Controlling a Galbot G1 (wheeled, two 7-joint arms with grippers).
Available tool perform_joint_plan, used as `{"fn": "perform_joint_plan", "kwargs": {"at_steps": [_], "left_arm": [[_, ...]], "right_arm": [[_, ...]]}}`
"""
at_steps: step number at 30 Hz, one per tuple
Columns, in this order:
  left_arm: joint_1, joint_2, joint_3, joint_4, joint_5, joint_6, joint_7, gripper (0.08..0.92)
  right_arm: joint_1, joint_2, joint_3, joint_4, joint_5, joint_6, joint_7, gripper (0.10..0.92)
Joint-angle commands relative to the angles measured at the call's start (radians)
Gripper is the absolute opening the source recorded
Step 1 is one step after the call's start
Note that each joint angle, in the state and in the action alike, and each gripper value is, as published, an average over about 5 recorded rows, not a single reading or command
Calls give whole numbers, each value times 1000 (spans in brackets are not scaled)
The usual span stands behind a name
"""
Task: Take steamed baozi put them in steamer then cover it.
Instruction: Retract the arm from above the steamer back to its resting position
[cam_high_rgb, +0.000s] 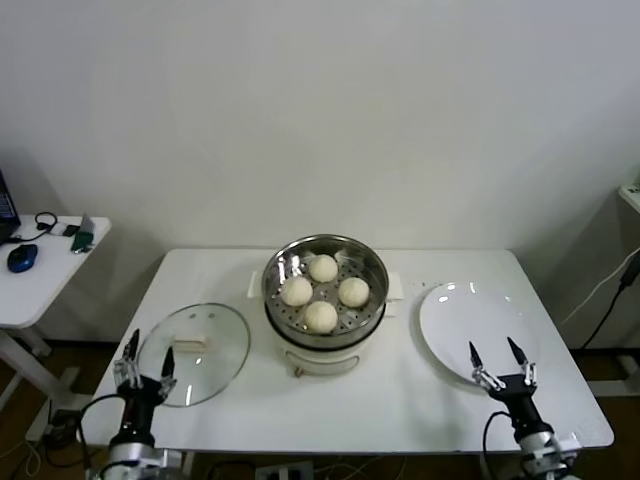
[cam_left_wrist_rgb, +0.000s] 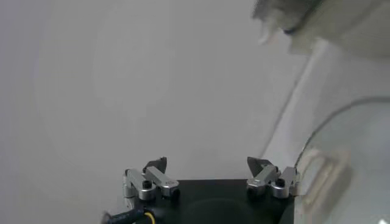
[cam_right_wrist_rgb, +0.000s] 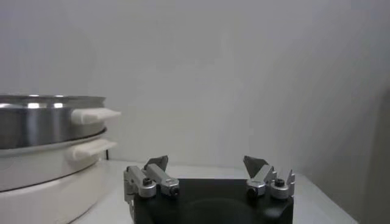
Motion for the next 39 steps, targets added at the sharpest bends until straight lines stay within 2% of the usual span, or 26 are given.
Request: {"fn": "perform_joint_plan", "kwargs": {"at_steps": [1,15,32,35,39], "left_arm": [[-134,-20,9,262,506,-17,-119,823],[-267,0,33,398,478,8,-41,823],[-364,20,56,466,404,35,2,820],[-361,18,54,476,407,35,4,774],[-360,12,50,494,409,34,2,662]], "right_arm": [[-57,94,-10,-10,-54,65,14,823],[-92,90,8,23,-46,68,15,823],[-112,109,17,37,-63,71,12,823],[-110,115,14,35,-71,73,11,823],[-105,123,11,35,-81,73,10,823]]}}
